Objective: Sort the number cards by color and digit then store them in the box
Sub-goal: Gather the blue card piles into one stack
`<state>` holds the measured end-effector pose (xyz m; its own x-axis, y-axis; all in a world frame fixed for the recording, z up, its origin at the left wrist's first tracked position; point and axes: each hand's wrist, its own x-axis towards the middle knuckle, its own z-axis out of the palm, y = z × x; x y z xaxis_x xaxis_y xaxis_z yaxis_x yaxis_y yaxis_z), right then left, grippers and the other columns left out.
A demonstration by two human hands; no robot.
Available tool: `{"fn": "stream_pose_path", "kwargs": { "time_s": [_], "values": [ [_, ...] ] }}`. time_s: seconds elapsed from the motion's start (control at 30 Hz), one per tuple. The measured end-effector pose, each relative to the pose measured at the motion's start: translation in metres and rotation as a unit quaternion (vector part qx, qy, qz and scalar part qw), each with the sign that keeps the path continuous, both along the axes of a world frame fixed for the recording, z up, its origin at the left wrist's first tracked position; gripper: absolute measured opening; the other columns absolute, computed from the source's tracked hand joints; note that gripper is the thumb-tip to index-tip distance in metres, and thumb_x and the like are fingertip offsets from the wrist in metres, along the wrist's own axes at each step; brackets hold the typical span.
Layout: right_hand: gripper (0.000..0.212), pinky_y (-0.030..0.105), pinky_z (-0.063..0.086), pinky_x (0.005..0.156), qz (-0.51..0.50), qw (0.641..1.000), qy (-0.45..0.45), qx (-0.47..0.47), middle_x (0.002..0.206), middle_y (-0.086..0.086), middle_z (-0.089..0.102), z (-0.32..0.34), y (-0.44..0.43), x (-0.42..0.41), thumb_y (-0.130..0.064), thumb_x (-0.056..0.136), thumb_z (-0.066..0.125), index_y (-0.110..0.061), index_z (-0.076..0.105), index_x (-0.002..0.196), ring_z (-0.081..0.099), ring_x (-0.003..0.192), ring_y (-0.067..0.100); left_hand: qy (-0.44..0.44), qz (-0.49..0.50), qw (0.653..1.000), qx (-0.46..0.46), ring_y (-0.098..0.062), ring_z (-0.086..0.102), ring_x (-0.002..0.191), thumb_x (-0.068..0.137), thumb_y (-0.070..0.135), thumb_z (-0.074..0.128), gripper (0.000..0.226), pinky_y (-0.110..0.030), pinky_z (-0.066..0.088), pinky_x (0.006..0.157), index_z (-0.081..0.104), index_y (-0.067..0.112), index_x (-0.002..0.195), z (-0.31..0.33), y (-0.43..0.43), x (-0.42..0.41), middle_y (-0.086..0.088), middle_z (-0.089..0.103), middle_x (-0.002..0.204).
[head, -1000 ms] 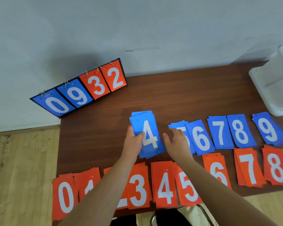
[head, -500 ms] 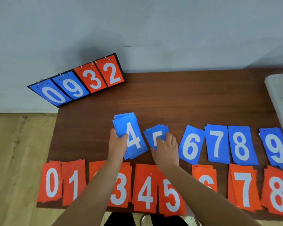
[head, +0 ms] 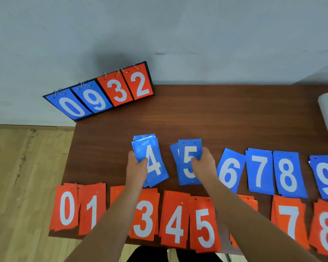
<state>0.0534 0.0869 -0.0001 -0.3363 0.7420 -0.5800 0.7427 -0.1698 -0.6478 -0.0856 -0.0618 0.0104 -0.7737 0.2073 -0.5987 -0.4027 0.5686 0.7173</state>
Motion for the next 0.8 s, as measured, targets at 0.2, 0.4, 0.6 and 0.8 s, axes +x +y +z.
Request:
{"fn": "stream_pose_path", "kwargs": {
  "time_s": [0.2, 0.4, 0.6, 0.8],
  "values": [
    [0.020, 0.031, 0.059, 0.072, -0.065, 0.990, 0.111, -0.053, 0.097, -0.005, 0.072, 0.045, -0.006, -0.009, -0.013, 0.085, 0.072, -0.017, 0.064, 0.103, 0.070, 0.084, 0.010, -0.103, -0.056, 0.988, 0.105, -0.024, 0.071, 0.097, 0.094, 0.007, 0.058, 0.026, -0.046, 0.059, 0.082, 0.055, 0.023, 0.116, 0.011, 0.014, -0.002, -0.003, 0.071, 0.110],
    [0.033, 0.026, 0.046, 0.082, -0.052, 0.995, 0.015, 0.086, 0.119, 0.001, 0.046, 0.059, -0.041, -0.019, -0.026, 0.094, 0.062, -0.014, 0.054, 0.123, 0.054, 0.099, 0.014, -0.191, -0.109, 0.958, 0.185, -0.026, 0.072, 0.094, 0.093, 0.007, 0.051, 0.025, -0.047, 0.055, 0.089, 0.062, 0.017, 0.114, 0.025, 0.038, 0.005, -0.007, 0.075, 0.104],
    [0.047, 0.028, 0.039, 0.084, -0.097, 0.989, -0.052, 0.098, 0.128, 0.010, 0.045, 0.056, -0.032, -0.002, -0.035, 0.093, 0.058, -0.008, 0.048, 0.131, 0.052, 0.103, 0.025, -0.124, -0.210, 0.959, 0.142, -0.022, 0.070, 0.099, 0.091, 0.000, 0.058, 0.030, -0.042, 0.054, 0.091, 0.058, 0.025, 0.109, 0.020, 0.054, 0.008, -0.006, 0.072, 0.110],
    [0.079, 0.042, 0.041, 0.100, -0.100, 0.930, -0.340, 0.094, 0.132, 0.022, 0.045, 0.018, 0.004, 0.047, -0.056, 0.087, 0.061, 0.004, 0.039, 0.133, 0.045, 0.121, 0.037, -0.111, -0.167, 0.974, 0.103, -0.015, 0.070, 0.084, 0.094, 0.004, 0.056, 0.025, -0.028, 0.054, 0.065, 0.056, 0.021, 0.113, 0.009, 0.061, -0.006, -0.003, 0.070, 0.103]
  ]
}}
